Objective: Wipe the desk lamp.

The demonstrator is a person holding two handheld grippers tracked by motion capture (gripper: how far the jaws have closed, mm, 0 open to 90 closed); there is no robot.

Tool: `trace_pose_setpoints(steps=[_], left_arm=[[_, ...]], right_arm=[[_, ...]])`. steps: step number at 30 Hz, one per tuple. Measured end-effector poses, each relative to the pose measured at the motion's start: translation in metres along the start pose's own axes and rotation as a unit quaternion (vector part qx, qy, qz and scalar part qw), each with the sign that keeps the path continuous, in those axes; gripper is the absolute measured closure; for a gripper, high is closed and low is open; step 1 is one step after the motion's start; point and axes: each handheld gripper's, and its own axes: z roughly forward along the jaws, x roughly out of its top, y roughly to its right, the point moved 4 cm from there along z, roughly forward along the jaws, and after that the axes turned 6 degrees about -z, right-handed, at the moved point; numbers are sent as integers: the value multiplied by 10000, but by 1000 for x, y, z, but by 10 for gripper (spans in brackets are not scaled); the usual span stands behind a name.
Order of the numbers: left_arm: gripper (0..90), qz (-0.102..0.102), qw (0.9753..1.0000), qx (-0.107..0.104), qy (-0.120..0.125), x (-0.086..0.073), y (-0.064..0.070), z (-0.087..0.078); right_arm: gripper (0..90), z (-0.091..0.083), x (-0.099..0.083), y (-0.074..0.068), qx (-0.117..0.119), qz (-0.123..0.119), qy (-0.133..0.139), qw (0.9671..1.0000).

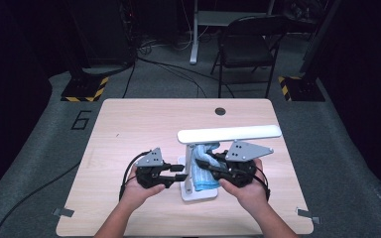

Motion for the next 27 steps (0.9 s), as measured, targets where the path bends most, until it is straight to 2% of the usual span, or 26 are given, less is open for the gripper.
trace_pose_setpoints(steps=[3, 6, 9, 12, 13, 15, 16, 18, 19, 20, 24, 25, 27], left_arm=[[633, 43, 10000, -2, -2, 0, 0, 0], [629, 39, 9999, -85, -44, 0, 1, 1], [566, 16, 10000, 45, 59, 2, 0, 2], [509, 87, 9999, 95, 39, 5, -1, 6], [497, 120, 9998, 118, -41, 5, -2, 9], [495, 188, 9997, 124, -123, 6, -3, 14], [494, 158, 9997, 125, -141, 6, -3, 18], [502, 230, 9993, 177, -235, 5, -3, 23], [507, 270, 9992, 237, -186, 4, -2, 25], [514, 306, 9991, 200, -191, 4, -3, 24], [521, 326, 9992, 191, -151, 3, -3, 23], [522, 382, 9989, 197, -172, 3, -4, 23], [522, 354, 9991, 218, -116, 3, -5, 23]], right_arm=[[718, -4, 7, 1, -91, -34, 29, 9999], [719, -1, 3, 3, -162, -12, -18, 9999], [719, 2, -5, 8, -163, 39, -42, 9999], [719, 6, -11, 10, -131, 81, -174, 9997], [719, 7, -13, 10, -119, 72, -207, 9997], [719, 11, -16, 9, -121, 50, -329, 9994], [719, 12, -17, 9, -115, 44, -342, 9993], [719, 13, -18, 9, -118, 22, -376, 9992], [719, 13, -18, 9, -116, 17, -371, 9992], [719, 13, -17, 9, -117, -8, -395, 9992], [719, 12, -10, 7, -115, -32, -287, 9995], [719, 11, -7, 6, -127, -68, -226, 9996], [719, 8, 1, 6, -152, -65, -100, 9998]])
